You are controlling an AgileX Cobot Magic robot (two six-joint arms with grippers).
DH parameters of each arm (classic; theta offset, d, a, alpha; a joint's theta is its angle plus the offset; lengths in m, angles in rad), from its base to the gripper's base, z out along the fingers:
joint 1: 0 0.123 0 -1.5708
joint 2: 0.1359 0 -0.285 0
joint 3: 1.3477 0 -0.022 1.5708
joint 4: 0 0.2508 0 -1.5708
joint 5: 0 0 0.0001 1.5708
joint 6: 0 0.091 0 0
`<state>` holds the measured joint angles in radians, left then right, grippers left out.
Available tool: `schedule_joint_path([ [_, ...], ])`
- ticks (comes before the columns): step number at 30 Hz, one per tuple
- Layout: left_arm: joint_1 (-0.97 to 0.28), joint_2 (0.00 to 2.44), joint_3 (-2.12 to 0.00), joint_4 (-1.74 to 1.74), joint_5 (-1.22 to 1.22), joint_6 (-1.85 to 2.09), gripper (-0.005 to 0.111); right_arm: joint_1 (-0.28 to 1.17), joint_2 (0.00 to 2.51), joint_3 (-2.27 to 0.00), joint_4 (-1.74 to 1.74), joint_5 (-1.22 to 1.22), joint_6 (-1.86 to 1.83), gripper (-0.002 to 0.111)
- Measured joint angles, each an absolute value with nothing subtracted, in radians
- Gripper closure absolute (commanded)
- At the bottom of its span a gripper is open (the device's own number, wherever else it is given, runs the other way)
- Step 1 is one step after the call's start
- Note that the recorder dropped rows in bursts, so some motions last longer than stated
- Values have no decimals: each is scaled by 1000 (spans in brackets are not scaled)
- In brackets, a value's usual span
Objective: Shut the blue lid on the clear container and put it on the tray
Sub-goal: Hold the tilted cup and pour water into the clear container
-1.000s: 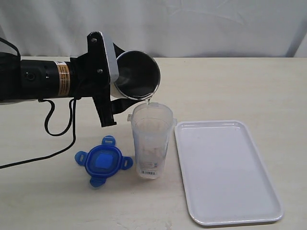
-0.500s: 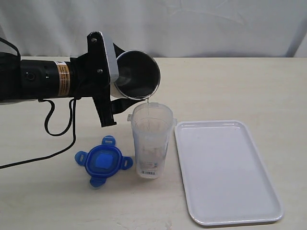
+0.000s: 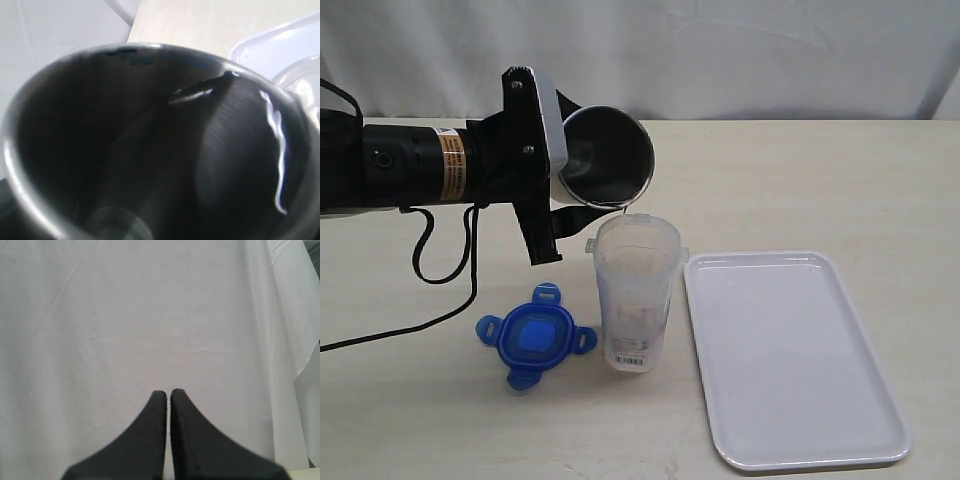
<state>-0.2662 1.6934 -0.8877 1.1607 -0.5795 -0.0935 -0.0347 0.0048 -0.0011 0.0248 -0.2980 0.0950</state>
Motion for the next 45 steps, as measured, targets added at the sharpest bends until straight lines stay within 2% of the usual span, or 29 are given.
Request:
schedule_joint_path([
  [45,-266,1693,-888,1161,-569,-31,107,-35,5,-1,25,-298,95,104],
])
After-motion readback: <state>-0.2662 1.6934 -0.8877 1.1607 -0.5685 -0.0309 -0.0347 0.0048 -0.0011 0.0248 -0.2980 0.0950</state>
